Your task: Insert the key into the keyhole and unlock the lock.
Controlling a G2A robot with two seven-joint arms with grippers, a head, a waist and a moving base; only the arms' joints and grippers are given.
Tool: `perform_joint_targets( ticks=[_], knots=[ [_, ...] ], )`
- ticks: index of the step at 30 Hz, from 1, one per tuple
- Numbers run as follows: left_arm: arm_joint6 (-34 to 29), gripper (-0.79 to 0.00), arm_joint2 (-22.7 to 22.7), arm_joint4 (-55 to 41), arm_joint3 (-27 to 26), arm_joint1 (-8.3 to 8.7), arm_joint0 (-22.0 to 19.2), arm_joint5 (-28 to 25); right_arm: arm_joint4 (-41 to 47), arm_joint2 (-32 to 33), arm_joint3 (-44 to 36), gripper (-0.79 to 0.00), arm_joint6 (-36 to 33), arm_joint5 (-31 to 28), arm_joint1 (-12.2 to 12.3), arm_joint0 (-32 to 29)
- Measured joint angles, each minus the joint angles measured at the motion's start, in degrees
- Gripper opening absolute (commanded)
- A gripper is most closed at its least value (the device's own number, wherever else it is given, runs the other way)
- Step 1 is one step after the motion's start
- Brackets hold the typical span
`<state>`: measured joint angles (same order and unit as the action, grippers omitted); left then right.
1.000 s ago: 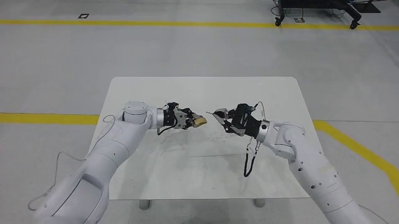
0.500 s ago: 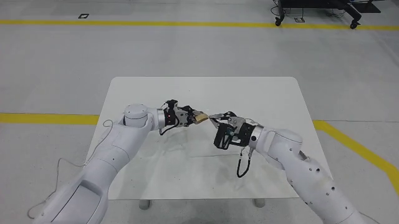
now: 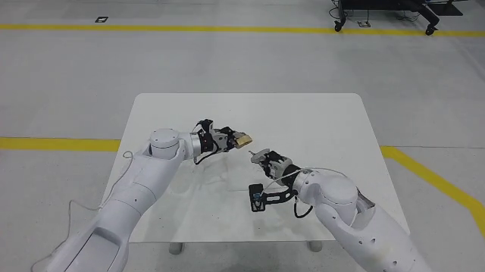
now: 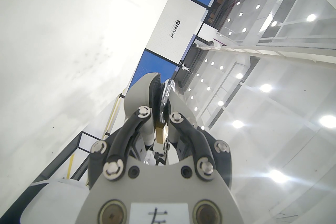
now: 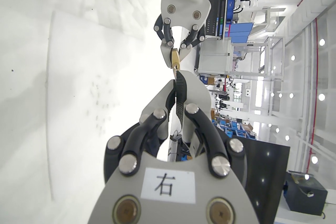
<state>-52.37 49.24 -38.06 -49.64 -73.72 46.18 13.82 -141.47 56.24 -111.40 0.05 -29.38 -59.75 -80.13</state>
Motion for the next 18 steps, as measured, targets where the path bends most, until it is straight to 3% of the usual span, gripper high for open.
perform_joint_targets(
  ticks=[18],
  knots=[
    [0.5, -0.785, 0.9, 4.5, -3.9, 0.55, 1.5, 2.0, -4.9, -5.1, 0.9, -0.785, -7.6, -4.1, -1.7, 3.5]
  ],
)
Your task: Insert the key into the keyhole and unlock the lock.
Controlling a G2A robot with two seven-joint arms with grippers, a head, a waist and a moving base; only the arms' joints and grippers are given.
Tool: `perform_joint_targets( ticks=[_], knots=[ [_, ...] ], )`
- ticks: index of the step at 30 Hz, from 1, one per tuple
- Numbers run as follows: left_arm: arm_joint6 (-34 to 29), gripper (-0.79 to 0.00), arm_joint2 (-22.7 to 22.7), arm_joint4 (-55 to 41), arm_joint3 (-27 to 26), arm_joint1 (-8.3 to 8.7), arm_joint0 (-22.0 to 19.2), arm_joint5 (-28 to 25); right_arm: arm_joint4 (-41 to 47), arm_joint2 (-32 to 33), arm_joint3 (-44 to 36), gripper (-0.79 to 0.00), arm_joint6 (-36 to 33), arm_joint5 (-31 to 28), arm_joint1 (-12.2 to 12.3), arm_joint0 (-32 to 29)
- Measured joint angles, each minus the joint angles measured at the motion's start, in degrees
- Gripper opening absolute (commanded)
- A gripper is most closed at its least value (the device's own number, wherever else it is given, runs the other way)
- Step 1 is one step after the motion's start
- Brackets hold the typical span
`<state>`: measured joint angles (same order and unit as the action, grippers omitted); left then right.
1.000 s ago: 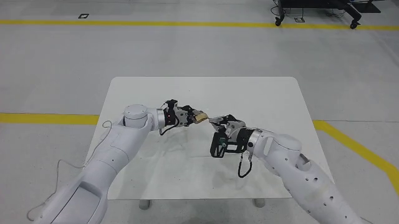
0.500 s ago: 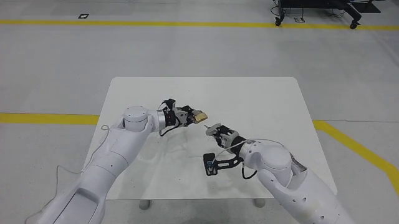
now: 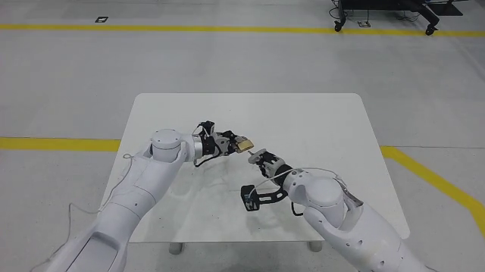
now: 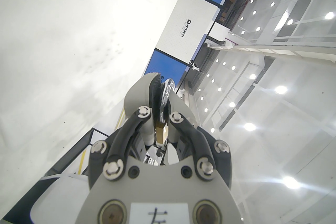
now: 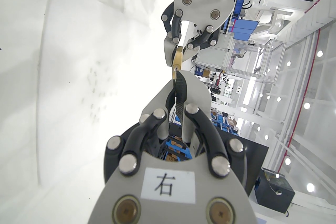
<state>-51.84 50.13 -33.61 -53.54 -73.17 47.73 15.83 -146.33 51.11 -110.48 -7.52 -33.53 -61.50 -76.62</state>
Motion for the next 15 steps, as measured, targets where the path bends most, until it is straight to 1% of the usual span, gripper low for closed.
perform_joint_targets(
  ticks=[15],
  knots=[
    [-1.4, -0.785, 0.1, 1.9, -0.5, -0.03, 0.1, 0.7, 1.0, -1.5, 1.9, -0.785, -3.8, -1.0, -1.5, 1.9]
  ],
)
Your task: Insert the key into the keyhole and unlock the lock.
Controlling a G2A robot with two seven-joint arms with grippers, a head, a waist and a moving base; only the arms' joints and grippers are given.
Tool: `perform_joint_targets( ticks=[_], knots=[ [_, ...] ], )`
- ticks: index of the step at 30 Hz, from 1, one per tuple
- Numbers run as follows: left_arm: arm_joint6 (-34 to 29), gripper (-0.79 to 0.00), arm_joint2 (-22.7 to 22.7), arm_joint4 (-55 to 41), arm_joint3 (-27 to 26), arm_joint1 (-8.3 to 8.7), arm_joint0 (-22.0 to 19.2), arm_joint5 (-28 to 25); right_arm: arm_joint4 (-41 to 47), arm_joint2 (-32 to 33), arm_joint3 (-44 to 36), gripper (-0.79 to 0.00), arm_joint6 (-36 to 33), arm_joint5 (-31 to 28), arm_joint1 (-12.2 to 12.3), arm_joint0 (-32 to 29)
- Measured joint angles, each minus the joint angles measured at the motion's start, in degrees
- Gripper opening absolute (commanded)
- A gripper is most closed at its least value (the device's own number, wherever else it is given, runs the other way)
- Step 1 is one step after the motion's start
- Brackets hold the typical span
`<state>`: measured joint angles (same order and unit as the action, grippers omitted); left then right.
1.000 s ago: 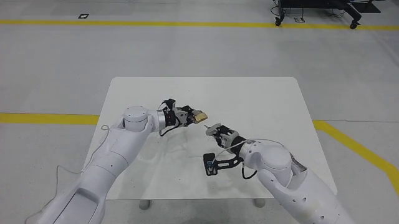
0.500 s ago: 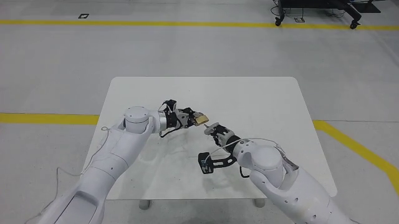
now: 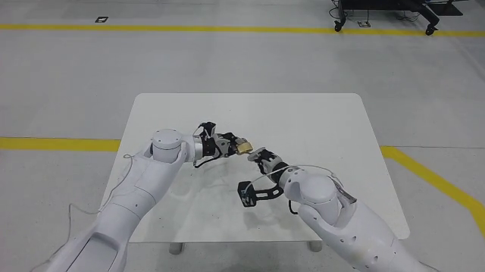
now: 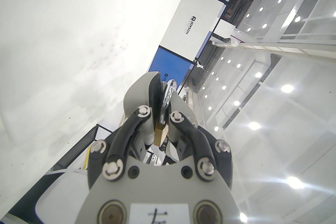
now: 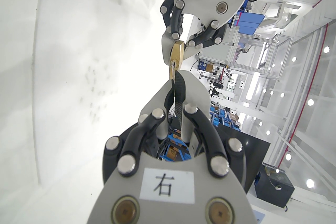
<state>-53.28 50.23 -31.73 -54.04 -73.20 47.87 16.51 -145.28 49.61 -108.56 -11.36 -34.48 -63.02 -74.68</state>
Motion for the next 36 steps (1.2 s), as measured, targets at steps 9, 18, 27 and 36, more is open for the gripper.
perform_joint_targets(
  ticks=[9, 18, 27, 36],
  knots=[
    [-0.6, -0.785, 0.0, -0.2, 0.7, -0.24, -0.3, 1.6, -0.9, 0.5, -0.8, -0.785, -2.4, 0.3, -0.3, -0.8],
    [-0.1, -0.785, -0.2, -1.1, 2.4, -0.8, -1.1, 3.2, -2.0, -1.2, -0.5, -0.785, -6.8, -1.0, -1.4, -0.4],
    [-0.7, -0.785, -0.2, -1.2, 3.2, -1.08, -1.4, 3.1, -1.6, -2.0, 0.3, -0.785, -9.7, -2.2, -2.4, 0.3],
    [-0.9, -0.785, 0.0, -0.9, 3.5, -1.22, -1.4, 2.5, -0.2, -1.7, 1.3, -0.785, -10.2, -2.4, -3.1, 0.7]
  ],
)
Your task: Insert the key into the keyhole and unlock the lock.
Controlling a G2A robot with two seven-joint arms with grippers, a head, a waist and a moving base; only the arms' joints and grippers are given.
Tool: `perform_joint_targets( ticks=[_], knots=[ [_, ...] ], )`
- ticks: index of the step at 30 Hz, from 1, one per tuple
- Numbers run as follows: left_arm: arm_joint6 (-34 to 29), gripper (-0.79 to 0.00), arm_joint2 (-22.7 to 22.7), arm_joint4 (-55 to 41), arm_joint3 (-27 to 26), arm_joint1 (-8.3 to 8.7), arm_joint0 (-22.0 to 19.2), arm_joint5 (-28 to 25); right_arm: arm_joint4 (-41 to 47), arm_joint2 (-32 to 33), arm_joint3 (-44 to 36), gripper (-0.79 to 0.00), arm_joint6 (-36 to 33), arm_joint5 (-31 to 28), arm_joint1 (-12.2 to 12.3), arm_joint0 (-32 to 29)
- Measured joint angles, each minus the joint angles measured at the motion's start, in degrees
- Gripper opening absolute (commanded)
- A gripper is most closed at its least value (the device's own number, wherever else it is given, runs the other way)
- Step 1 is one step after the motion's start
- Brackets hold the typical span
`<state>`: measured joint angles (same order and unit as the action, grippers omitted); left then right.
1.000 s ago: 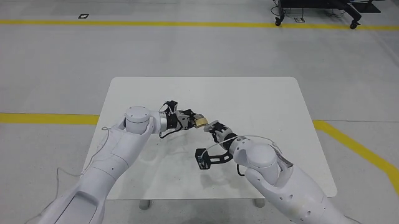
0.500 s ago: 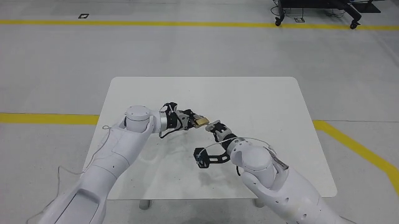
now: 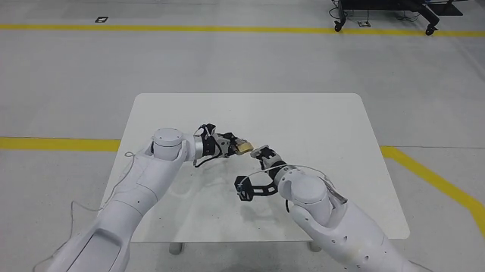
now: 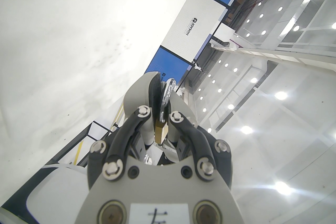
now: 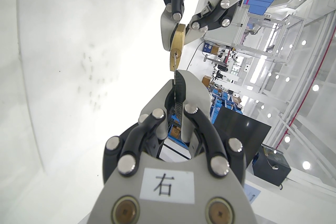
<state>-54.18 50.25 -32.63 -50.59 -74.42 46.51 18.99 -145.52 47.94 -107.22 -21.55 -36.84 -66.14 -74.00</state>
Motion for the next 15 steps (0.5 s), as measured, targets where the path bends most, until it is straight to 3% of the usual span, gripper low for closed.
perform_joint_targets(
  ticks=[15],
  knots=[
    [0.4, -0.785, 0.7, -0.2, 0.2, -0.17, 0.2, 0.4, -0.5, -1.9, 0.3, -0.785, -1.3, -0.2, -1.4, 0.4]
  ],
)
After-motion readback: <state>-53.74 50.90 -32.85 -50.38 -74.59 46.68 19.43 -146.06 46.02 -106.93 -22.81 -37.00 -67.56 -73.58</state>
